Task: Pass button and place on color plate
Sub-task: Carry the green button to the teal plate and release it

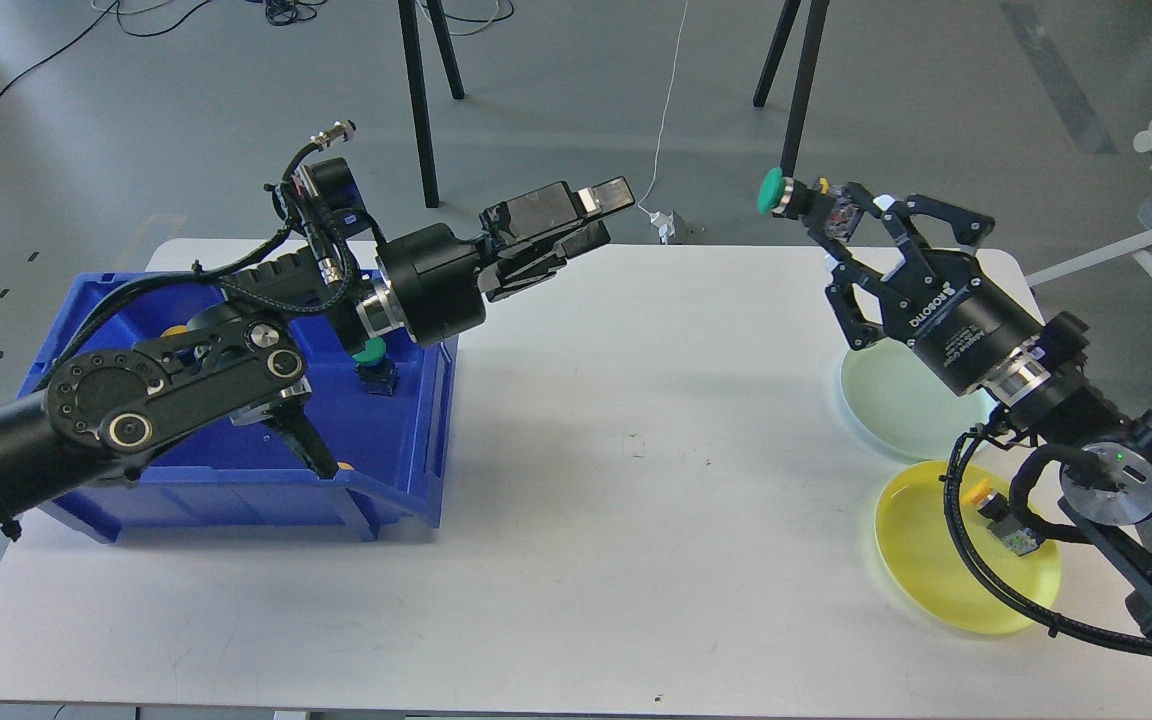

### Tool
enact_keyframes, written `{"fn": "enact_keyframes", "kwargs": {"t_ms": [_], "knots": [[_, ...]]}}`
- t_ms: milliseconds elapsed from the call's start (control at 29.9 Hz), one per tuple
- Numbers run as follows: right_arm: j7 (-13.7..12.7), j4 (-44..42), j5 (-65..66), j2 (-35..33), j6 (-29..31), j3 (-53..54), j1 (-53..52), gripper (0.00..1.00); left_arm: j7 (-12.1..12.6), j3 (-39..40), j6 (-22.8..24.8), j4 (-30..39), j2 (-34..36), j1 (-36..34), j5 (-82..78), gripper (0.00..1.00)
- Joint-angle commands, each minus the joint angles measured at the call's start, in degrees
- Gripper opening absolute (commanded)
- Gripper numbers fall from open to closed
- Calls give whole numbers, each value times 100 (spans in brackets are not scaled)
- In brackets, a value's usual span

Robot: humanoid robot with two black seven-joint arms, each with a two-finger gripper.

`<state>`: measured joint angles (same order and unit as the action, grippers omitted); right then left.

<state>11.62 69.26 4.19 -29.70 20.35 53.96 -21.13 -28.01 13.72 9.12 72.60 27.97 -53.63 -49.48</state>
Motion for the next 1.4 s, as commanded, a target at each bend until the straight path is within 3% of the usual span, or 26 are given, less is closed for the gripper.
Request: {"fn": "enact_keyframes", "kwargs": {"t_ms": [0, 167, 401, 501, 568, 601, 635, 802, 935, 1035, 1203, 1303, 1370], "knots": [[-247, -378, -594, 43, -1337, 27, 110, 7, 1, -1, 46, -9, 7, 2, 0, 85], [-809, -782, -586, 34, -2710, -367, -4, 7, 1, -1, 82, -17, 7, 2, 0, 85], [-1082, -1424, -665, 148, -3476, -1291, -584, 11, 1, 8, 90, -17, 7, 19, 8, 85], [-1135, -1486, -665, 263, -3520, -1300, -629, 31, 1, 8, 90, -17, 7, 19, 8, 85], [-1135, -1477, -673, 263, -3529, -1274, -620, 60, 1, 8, 82, -17, 16, 19, 8, 85], [-1135, -1477, -682, 263, -3529, -1265, -620, 85, 1, 8, 90, -17, 16, 19, 8, 85], [-1144, -1451, -682, 263, -3529, -1265, -611, 100, 1, 8, 90, -17, 16, 19, 8, 85], [-1153, -1302, -735, 114, -3415, -1256, -550, 100, 1, 26, 38, -149, 16, 19, 35, 87], [-1153, -916, -735, -334, -2977, -1212, -532, 100, 1, 236, 38, -272, 7, 19, 333, 88], [-1135, -625, -735, -589, -2197, -1125, -515, 100, 1, 254, 55, -272, 112, 19, 500, 89], [-873, -677, -639, -766, 765, -134, -506, 100, 1, 456, 108, -421, 271, 28, 1508, 91], [-784, -958, -630, -713, 765, 325, -567, 100, 1, 500, 440, -518, 358, 107, 2274, 95], [-766, -1002, -630, -704, 765, 422, -663, 100, 1, 588, 1010, -554, 464, 256, 2670, 98]]}}
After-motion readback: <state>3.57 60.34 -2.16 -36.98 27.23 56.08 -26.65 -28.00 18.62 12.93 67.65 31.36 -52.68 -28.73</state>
